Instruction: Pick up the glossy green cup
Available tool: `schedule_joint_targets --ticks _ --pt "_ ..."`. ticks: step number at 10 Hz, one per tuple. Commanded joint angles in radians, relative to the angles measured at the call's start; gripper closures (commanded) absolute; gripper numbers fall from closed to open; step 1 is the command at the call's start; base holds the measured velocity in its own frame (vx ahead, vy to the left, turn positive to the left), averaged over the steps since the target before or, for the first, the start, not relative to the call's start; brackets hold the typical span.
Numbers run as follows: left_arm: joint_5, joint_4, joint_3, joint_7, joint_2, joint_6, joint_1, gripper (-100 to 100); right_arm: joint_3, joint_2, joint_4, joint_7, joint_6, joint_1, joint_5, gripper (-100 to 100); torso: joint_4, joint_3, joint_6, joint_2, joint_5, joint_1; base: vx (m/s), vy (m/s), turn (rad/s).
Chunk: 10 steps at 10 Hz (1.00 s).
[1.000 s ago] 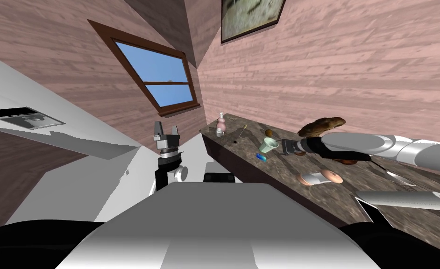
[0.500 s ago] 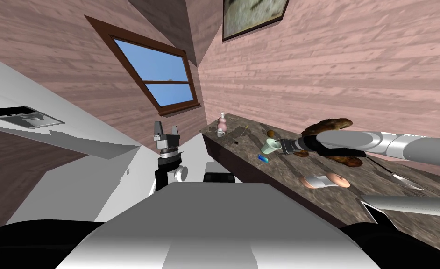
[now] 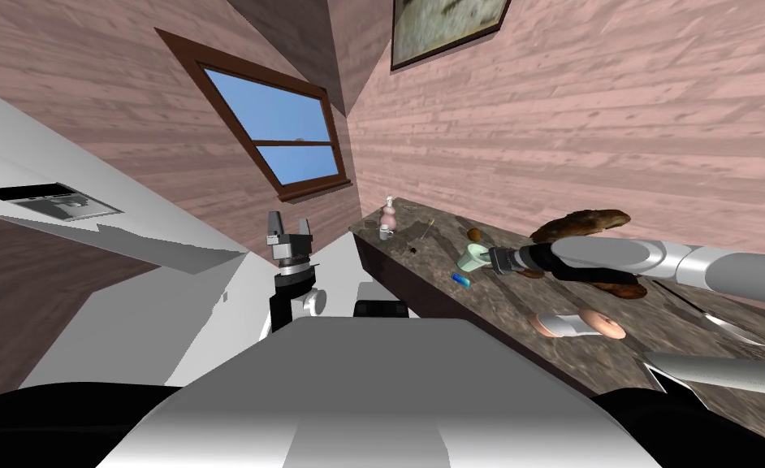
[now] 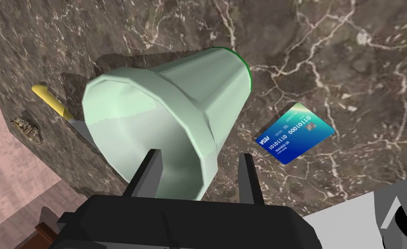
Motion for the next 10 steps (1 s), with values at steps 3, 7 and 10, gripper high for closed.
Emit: schedule_joint_targets --ticks 3,7,10 --pt "0.0 0.0 0.0 0.0 0.0 0.0 0.0 0 0.0 0.0 0.0 0.0 0.0 0.0 0.0 100 0.0 0.0 0.0 0.0 0.0 0.0 0.0 0.0 0.0" --pt "0.0 0.0 0.0 0.0 0.0 0.0 0.0 0 -0.021 -0.023 0.019 -0.009 -0.045 -0.026 -0.009 100 0.001 0.001 0.0 0.001 0.001 0.0 -0.011 -0.005 -0.034" --pt "0.0 0.0 0.0 0.0 0.0 0.0 0.0 0 -0.024 -0.015 0.018 -0.016 -0.059 -0.036 0.004 0 0.002 0.003 0.0 0.004 0.001 0.001 -0.024 -0.003 -0.02"
